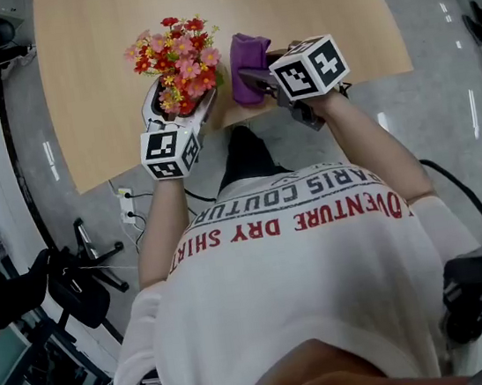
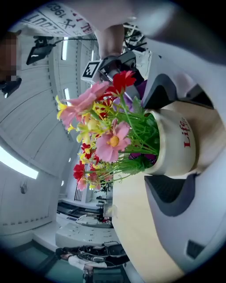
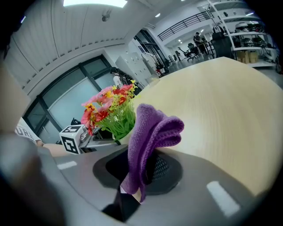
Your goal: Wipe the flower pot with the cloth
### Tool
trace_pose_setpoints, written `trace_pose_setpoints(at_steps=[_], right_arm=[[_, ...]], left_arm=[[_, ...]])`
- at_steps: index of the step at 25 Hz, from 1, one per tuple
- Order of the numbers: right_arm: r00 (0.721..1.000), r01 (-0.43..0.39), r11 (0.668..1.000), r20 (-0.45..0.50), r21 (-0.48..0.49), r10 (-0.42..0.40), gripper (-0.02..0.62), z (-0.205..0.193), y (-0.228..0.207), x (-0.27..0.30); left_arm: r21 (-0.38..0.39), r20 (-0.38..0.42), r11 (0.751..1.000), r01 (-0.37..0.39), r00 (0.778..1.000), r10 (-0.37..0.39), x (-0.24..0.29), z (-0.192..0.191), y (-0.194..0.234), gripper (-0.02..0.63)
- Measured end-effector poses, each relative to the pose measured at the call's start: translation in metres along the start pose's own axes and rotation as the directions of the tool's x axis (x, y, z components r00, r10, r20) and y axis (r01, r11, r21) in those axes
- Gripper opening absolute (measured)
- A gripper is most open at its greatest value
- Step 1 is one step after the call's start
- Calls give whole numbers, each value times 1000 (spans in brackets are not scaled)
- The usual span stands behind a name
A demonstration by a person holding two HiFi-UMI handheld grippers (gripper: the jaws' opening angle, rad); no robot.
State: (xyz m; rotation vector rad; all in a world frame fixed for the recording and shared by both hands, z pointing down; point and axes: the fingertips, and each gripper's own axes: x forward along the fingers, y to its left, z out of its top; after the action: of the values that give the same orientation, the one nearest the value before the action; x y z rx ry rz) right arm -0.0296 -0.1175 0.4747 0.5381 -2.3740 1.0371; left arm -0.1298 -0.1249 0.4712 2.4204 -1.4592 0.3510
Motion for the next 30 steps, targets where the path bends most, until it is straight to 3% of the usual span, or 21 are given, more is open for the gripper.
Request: trace_pose_setpoints(at_steps=[5,11,20,26,30], right_arm=[[999,-38,999,18,-8,38,63,17,13,-1],[998,-65,998,-9,-21,65,63,30,19,8],[993,-97,995,-66,-27,95,63,19,8,27],[987,26,996,-154,-85,-39,60,5,-19,44],[980,55,995,-183,-89,-71,59,0,-30,51]], left_arm=[[61,-36,982,179,984,-177,-4,3,-5,471],[96,-85,949,301,952,-294,-5,8,-5,471],[101,-84,944,313,949,-305,0,-1,-6,471],[97,-79,945,314,948,-307,0,2,-5,471],[97,-77,944,315,948,-309,1,3,-5,471]])
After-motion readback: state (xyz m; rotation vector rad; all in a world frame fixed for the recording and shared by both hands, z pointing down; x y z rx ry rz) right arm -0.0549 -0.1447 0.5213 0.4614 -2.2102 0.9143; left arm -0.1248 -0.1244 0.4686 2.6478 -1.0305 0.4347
